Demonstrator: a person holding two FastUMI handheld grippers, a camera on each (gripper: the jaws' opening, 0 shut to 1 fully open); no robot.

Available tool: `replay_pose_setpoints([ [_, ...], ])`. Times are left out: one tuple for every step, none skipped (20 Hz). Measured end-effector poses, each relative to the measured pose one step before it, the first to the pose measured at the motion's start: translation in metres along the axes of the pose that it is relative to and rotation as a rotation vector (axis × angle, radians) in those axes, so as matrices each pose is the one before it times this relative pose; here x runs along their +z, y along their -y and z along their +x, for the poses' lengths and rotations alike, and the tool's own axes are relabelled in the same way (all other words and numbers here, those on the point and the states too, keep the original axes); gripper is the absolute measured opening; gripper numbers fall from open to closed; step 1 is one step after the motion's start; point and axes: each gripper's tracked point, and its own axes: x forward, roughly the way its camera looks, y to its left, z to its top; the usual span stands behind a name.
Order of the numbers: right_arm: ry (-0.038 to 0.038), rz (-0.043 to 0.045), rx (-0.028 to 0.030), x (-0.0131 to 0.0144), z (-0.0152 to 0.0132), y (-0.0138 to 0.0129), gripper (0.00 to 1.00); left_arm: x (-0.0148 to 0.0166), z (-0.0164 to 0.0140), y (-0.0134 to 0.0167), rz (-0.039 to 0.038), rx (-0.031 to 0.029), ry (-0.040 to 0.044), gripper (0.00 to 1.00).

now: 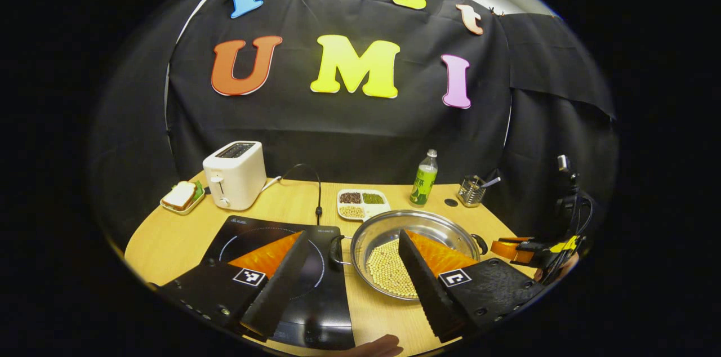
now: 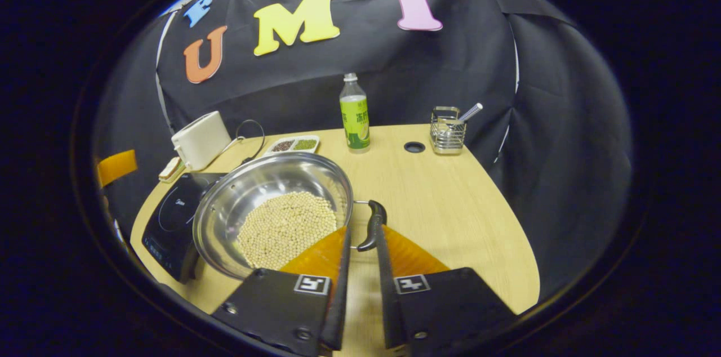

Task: First push the handle of the pot to place it horizontally, then grasp the pot with both hands and set it on the induction cooktop.

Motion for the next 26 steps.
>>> replay_pose_setpoints([
  [0.00897,-0.00063,-0.01148,0.00116,0.0022,0.00256,0.39,-0.00657,0.00567,0.00283,-0.00266,-0.00916,-0.02022,0.95],
  [0.00578,0.00176,-0.01358,0.00041,0.00245,0.00351,0.55,-0.00562,0.00784,0.00162,-0.00209,-0.00819,-0.02119,0.96],
  [0.00116,-0.00123,-0.0053,-0.00031,0.00281,0.00006,0.72,-0.00652,0.00704,0.00145,0.00031,-0.00483,-0.02122,0.96],
  [0.00149,0.00529,-0.00473,0.00035,0.00267,0.00056,0.8,-0.00608,0.00838,0.0,0.00385,-0.0005,-0.0206,0.96],
  [0.0007,0.00817,-0.00156,0.0005,0.00417,-0.00001,0.8,-0.00298,0.00795,-0.00035,0.00352,0.00127,-0.01696,0.96],
  [-0.00352,0.0054,0.00323,-0.00027,0.00481,-0.00099,0.8,-0.00566,0.00865,-0.00059,0.00351,0.00001,-0.01908,0.96],
  [-0.00447,0.00217,0.00054,-0.00196,0.00475,-0.00097,0.8,-0.00296,0.00852,0.00002,0.00412,0.00068,-0.01396,0.96],
  [-0.00673,0.00076,-0.00359,-0.00083,0.00454,0.00067,0.81,-0.00349,0.00813,-0.0019,0.00081,0.00306,-0.01362,0.96],
  [-0.0042,0.00517,-0.00128,-0.00079,0.00676,-0.00028,0.81,-0.00157,0.00742,-0.0012,0.00053,0.0027,-0.01186,0.96],
  [-0.00635,0.00412,0.00385,-0.00109,0.00556,-0.00141,0.82,-0.00399,0.00731,-0.00248,0.00485,0.00592,-0.01216,0.96],
  [-0.00777,0.00466,0.00435,-0.00199,0.00598,-0.00248,0.82,-0.00224,0.00769,-0.00361,0.00608,0.01124,-0.01112,0.96],
  [-0.00752,0.00466,0.0046,-0.00132,0.00616,-0.00131,0.82,-0.00171,0.0077,-0.00423,0.00701,0.01271,-0.0082,0.96],
  [-0.00664,0.00247,-0.00386,-0.00192,0.00531,0.0008,0.82,-0.00166,0.00702,-0.00291,0.00633,0.00845,-0.00879,0.96],
  [-0.00312,-0.00082,-0.01013,-0.00099,0.00599,0.00191,0.81,-0.002,0.00659,-0.00074,0.00493,0.00424,-0.01101,0.96],
  [0.00076,-0.00435,-0.01558,0.00004,0.00368,0.00338,0.81,-0.0018,0.00526,-0.00036,0.00092,0.00281,-0.01284,0.96],
  [0.01019,-0.00294,-0.01047,0.00185,0.00401,0.00226,0.81,-0.00199,0.00471,-0.00016,0.00242,0.00119,-0.00913,0.96],
  [0.00621,-0.0016,-0.01261,0.00089,0.00224,0.00301,0.82,-0.00124,0.00422,-0.00108,0.00483,0.00146,-0.00621,0.96],
  [-0.00266,0.00019,0.00227,-0.00126,0.00239,-0.00024,0.85,-0.00199,0.00314,-0.00186,0.00463,0.00506,-0.0071,0.96],
  [-0.00295,0.0017,0.00186,-0.00129,0.00158,-0.00041,0.86,-0.0009,0.00314,-0.00039,0.00499,0.00177,-0.00626,0.96],
  [0.00193,-0.004,-0.0007,0.0001,0.00211,0.00024,0.9,-0.00157,0.00328,0.00029,0.00207,-0.00342,-0.00833,0.96],
  [0.00385,-0.00833,0.00023,0.00103,0.00163,0.00078,0.89,-0.00153,0.00316,-0.00126,-0.00296,-0.00179,-0.00727,0.96],
  [0.00548,-0.00168,0.00093,0.00103,0.00189,0.00069,0.86,-0.00271,0.00345,-0.00274,-0.00981,0.00377,-0.00883,0.96],
  [0.00091,0.00514,0.00403,-0.00021,0.00177,-0.00007,0.86,-0.00294,0.00257,-0.0002,-0.00747,-0.00048,-0.0147,0.96],
  [0.00037,0.0027,0.00701,-0.00009,0.00139,-0.00069,0.86,-0.00471,0.00242,-0.00001,-0.00036,0.00197,-0.01434,0.96],
  [0.0009,0.0014,0.00501,-0.0003,0.00053,0.00015,0.86,-0.00469,0.00182,-0.00182,0.00441,0.01059,-0.01881,0.96],
  [0.00093,-0.00312,0.00264,0.00028,0.00021,0.00023,0.9,-0.00415,0.00193,-0.00257,0.00419,0.01432,-0.01265,0.96],
])
